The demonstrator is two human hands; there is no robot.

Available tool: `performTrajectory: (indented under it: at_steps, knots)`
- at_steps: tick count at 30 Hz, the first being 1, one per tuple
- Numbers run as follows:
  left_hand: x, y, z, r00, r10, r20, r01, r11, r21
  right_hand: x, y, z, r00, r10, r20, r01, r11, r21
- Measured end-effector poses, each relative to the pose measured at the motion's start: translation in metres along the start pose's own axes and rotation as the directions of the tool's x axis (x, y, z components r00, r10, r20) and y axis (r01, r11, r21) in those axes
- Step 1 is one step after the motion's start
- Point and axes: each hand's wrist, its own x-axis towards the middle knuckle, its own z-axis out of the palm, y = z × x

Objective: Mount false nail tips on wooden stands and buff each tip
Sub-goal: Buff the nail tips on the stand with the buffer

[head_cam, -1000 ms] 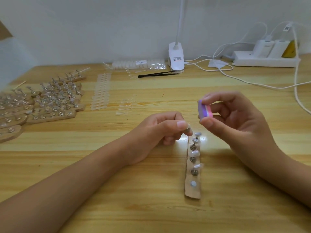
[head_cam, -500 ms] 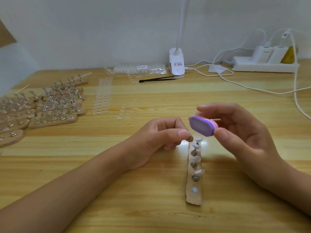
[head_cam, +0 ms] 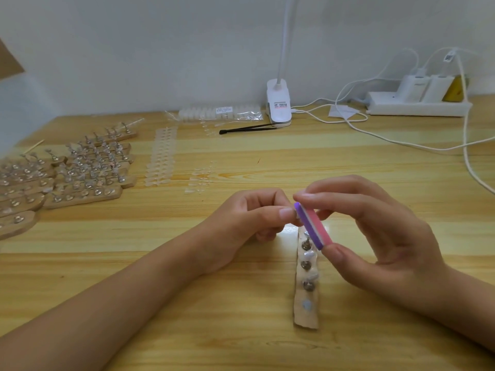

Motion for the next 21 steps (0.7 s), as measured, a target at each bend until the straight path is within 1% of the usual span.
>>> performTrajectory:
  at_steps: [4,8,12,15,16,19,21]
  knots:
    - [-0.0002,0.0008,-0.0003,1.000,0.003,-0.012,-0.003,0.999,-0.046,0.0041,0.0051,0.0023,0.999,0.032,-0.038,-0.032,0.999,0.008]
    - [-0.0001,0.0012,0.0003,1.000,0.019,-0.019,-0.021,0.996,-0.089,0.0016,0.0068,0.0032,0.999,-0.042,-0.013,0.041,0.995,-0.091]
    - [0.0003,0.0019,-0.0005,0.999,0.030,0.030,-0.028,0.998,-0.052,0.0047,0.0079,0.0023,0.995,-0.007,-0.095,0.001,0.998,-0.061]
    - [0.0007,0.0009,-0.0013,0.999,0.033,0.030,-0.032,0.998,-0.048,0.0019,0.0052,0.0053,0.995,-0.104,-0.011,0.101,0.983,-0.152]
    - [0.0007,0.0008,-0.0016,0.999,0.032,0.031,-0.031,0.999,-0.044,0.0018,0.0055,0.0054,0.994,-0.113,-0.004,0.111,0.979,-0.173]
    - [0.0004,-0.0001,-0.0023,0.999,0.034,0.033,-0.033,0.998,-0.046,0.0044,0.0068,0.0024,0.997,-0.046,-0.065,0.038,0.992,-0.122]
    - [0.0005,-0.0010,-0.0023,0.998,0.049,0.042,-0.047,0.998,-0.042,0.0039,0.0072,0.0019,0.996,-0.078,-0.043,0.071,0.987,-0.145]
